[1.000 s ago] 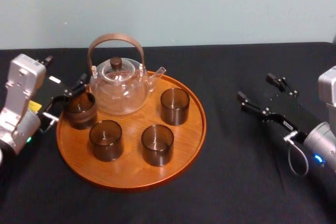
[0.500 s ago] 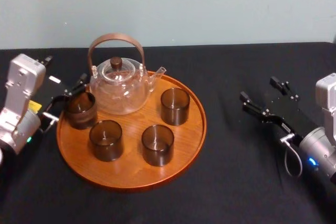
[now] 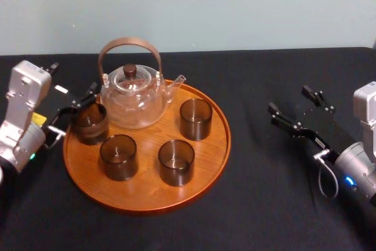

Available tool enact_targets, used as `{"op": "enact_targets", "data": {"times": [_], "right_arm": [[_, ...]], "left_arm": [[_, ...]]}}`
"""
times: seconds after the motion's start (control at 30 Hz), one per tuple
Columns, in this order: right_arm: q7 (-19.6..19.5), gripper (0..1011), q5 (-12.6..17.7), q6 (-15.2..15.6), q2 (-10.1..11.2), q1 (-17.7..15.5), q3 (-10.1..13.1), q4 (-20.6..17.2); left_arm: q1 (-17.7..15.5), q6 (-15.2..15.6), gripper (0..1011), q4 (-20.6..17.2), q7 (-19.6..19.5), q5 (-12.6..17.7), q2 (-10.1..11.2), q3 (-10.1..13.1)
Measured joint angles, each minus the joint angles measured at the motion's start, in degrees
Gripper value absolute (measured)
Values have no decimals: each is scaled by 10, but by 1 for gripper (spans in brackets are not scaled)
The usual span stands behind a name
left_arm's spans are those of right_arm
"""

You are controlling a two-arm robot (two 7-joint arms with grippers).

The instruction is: Pick up the glass from the table and place it on the tray.

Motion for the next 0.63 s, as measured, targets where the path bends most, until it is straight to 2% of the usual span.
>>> {"op": "enact_targets", "data": {"times": [0.63], "right_arm": [[1, 1002, 1, 1, 1, 0, -1, -1]], "left_arm": [[0, 0, 1001, 0, 0, 0, 0, 0]]}}
